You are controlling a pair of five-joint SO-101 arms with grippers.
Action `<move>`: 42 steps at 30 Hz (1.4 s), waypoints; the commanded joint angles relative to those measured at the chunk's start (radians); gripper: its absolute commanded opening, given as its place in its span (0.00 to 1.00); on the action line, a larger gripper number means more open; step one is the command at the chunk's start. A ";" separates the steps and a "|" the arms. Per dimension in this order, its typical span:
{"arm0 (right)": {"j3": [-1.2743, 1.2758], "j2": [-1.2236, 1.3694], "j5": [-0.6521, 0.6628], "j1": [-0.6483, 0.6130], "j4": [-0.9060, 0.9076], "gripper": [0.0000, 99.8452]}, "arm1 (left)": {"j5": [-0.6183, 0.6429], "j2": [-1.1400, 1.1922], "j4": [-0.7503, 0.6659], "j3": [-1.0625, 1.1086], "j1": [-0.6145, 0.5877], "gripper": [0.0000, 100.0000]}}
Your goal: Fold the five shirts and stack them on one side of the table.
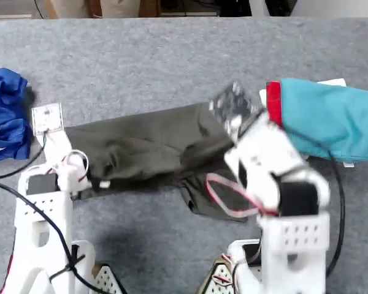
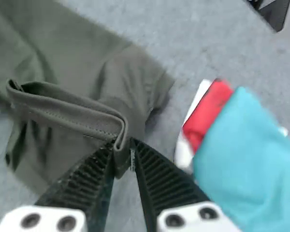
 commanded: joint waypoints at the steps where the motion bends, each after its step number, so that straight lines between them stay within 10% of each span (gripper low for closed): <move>1: 0.168 -0.208 0.044 0.015 0.028 0.00 | -0.006 -0.025 0.003 0.011 -0.017 0.02; 17: 0.593 -0.647 0.281 0.124 0.026 0.01 | -0.018 -0.024 0.003 0.031 -0.068 0.03; 27: 0.539 -0.828 0.310 0.125 0.078 0.34 | -0.110 -0.035 0.135 -0.052 -0.221 0.17; 32: 0.415 -0.816 0.302 0.124 0.072 0.30 | -0.170 -0.033 0.428 -0.379 -0.273 0.07; 36: 0.398 -0.694 0.278 0.122 -0.097 0.06 | -0.172 -0.024 0.554 -0.606 -0.198 0.02; 42: 0.372 -0.259 0.192 0.028 -0.417 0.02 | 0.106 0.067 0.221 -0.508 -0.066 0.02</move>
